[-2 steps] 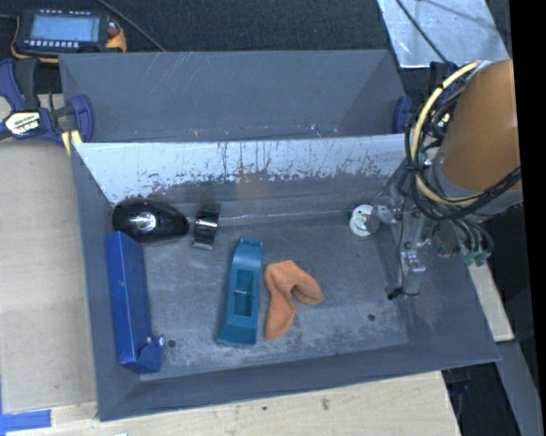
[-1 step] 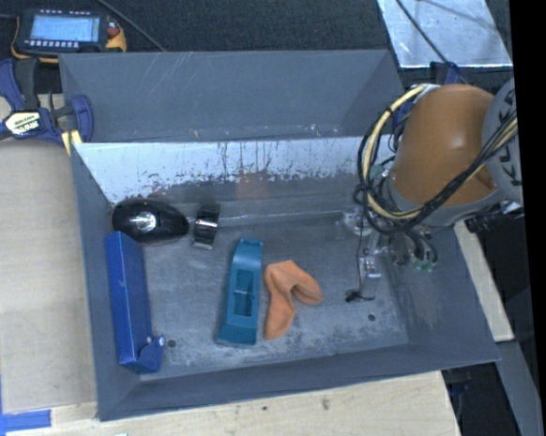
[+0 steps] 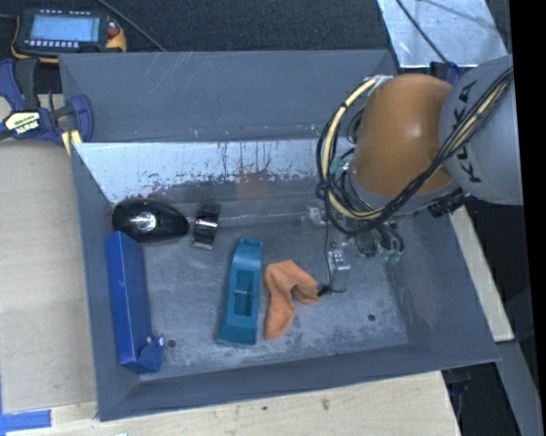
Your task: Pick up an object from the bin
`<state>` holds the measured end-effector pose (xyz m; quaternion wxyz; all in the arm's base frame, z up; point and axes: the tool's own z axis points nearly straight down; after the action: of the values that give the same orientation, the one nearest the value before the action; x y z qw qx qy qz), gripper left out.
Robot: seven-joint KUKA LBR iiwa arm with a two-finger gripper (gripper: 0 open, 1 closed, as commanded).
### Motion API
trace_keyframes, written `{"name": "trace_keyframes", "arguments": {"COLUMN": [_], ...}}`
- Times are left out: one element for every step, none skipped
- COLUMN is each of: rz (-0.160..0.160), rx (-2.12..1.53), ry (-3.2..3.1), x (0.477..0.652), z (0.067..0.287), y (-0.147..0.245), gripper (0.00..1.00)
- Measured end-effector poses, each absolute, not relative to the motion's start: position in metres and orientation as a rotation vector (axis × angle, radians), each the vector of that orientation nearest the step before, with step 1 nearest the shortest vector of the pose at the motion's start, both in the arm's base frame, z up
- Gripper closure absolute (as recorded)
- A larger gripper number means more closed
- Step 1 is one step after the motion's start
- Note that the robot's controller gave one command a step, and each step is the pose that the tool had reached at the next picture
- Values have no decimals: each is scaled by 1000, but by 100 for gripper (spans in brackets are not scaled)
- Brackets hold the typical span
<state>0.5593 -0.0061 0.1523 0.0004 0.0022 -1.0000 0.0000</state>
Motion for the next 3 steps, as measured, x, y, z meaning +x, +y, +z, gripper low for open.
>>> {"name": "trace_keyframes", "arguments": {"rz": [0, 0, -1], "rx": [-168, -103, -300], "ry": [-3143, -3139, -3132], "x": [566, 567, 551], "z": [116, 68, 72], "y": [-8, 1, 0], "gripper": [0, 0, 100]}}
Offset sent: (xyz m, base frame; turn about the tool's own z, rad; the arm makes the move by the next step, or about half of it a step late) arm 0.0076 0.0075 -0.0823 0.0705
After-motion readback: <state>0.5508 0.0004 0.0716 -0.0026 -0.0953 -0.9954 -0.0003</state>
